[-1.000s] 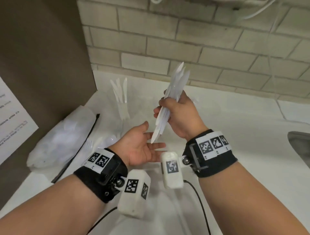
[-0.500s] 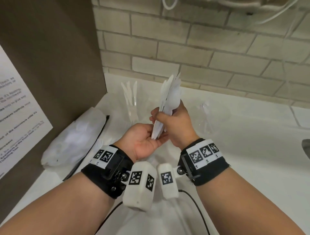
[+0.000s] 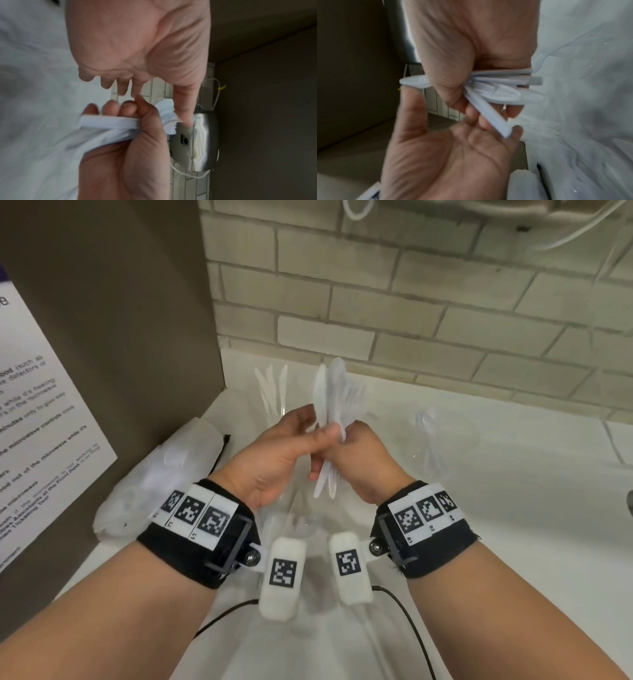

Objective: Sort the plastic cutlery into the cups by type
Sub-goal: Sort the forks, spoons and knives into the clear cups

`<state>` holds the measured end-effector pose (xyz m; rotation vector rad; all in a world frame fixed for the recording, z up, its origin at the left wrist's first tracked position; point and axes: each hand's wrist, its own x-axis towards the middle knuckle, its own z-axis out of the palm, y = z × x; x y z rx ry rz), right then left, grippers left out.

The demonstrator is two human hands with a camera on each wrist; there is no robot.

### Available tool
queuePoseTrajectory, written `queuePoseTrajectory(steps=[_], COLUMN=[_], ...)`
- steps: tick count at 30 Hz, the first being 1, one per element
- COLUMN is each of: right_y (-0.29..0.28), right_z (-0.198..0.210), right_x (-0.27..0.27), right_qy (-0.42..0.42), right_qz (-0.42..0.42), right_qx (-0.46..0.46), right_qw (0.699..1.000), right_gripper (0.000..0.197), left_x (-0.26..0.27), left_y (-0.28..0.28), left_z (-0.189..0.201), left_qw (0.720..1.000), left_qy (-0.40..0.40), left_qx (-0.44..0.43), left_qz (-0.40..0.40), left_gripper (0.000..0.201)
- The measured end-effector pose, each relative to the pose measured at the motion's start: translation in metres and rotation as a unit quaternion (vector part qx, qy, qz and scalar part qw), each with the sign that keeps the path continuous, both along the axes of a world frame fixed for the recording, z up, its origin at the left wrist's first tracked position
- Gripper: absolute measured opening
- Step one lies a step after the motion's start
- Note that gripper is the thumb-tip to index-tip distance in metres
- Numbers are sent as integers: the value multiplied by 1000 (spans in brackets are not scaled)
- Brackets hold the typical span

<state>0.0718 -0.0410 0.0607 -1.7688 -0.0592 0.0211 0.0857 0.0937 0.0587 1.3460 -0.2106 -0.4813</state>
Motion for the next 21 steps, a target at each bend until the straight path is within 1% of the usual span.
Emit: queuePoseTrajectory(steps=[1, 2, 3, 4, 6, 8, 9, 11, 12, 15, 17, 19, 21], right_y=[3, 6, 8, 9, 7, 7, 8, 9, 9, 8, 9, 11, 11], right_z=[-1, -3, -4, -5, -7, -5, -4, -5, -7, -16, -19, -18, -19], right_x=[-2, -3, -4, -4, -5, -11, -14, -17, -17, -19, -22, -24, -23], right_qy=[4, 9, 15, 23, 45, 59, 64, 74, 80, 127, 156, 148, 133], right_qz=[38, 71, 95, 109, 123, 138, 142, 138, 133, 116, 108, 95, 89], right_qx=[-45, -78, -92, -88, -64, -61, -60, -46, -33, 22, 35, 13, 9], right_qw=[998, 994, 991, 990, 989, 987, 986, 987, 987, 985, 981, 984, 987], right_gripper=[19, 15, 12, 9, 11, 5, 3, 10, 14, 9, 11, 22, 38], left_x=[-2, -3, -4, -4, -4, -2, -2, -2, -2, 0, 1, -1, -2], left_y=[0, -1, -1, -2, -2, -2, -3, -4, -5, -4, -4, -4, -1], left_z=[4, 6, 7, 9, 11, 11, 12, 13, 13, 12, 11, 10, 9], left_qw=[999, 999, 999, 999, 997, 993, 992, 990, 990, 990, 990, 989, 990], left_qy=[-21, -33, -41, -48, -63, -82, -90, -103, -106, -108, -103, -104, -110], left_qx=[17, 18, 16, 14, 14, 38, 58, 76, 74, 54, 38, 33, 23], left_qz=[-18, -26, -18, 4, 52, 73, 71, 56, 55, 77, 93, 103, 90], left_gripper=[74, 75, 74, 72, 65, 54, 45, 30, 28, 34, 37, 37, 39])
